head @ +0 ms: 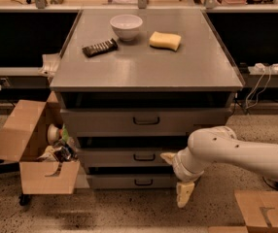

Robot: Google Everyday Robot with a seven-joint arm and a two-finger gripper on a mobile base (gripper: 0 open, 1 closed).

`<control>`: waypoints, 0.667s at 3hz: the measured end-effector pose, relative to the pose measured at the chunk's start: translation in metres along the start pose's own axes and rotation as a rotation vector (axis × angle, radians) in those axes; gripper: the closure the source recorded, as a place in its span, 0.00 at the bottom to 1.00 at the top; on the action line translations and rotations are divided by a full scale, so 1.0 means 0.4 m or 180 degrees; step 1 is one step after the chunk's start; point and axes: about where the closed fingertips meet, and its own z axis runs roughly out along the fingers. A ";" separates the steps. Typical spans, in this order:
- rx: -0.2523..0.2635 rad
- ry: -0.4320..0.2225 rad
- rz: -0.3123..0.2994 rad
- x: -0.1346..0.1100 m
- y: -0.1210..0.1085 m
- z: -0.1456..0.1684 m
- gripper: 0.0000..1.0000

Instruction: Open middle drawer

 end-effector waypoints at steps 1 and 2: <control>0.0162 0.0163 -0.0095 0.084 -0.075 0.031 0.00; 0.0257 0.0206 0.0183 0.193 -0.155 0.088 0.00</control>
Offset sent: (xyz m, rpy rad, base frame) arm 0.1192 -0.0692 -0.0630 -0.0541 -0.0826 -0.1542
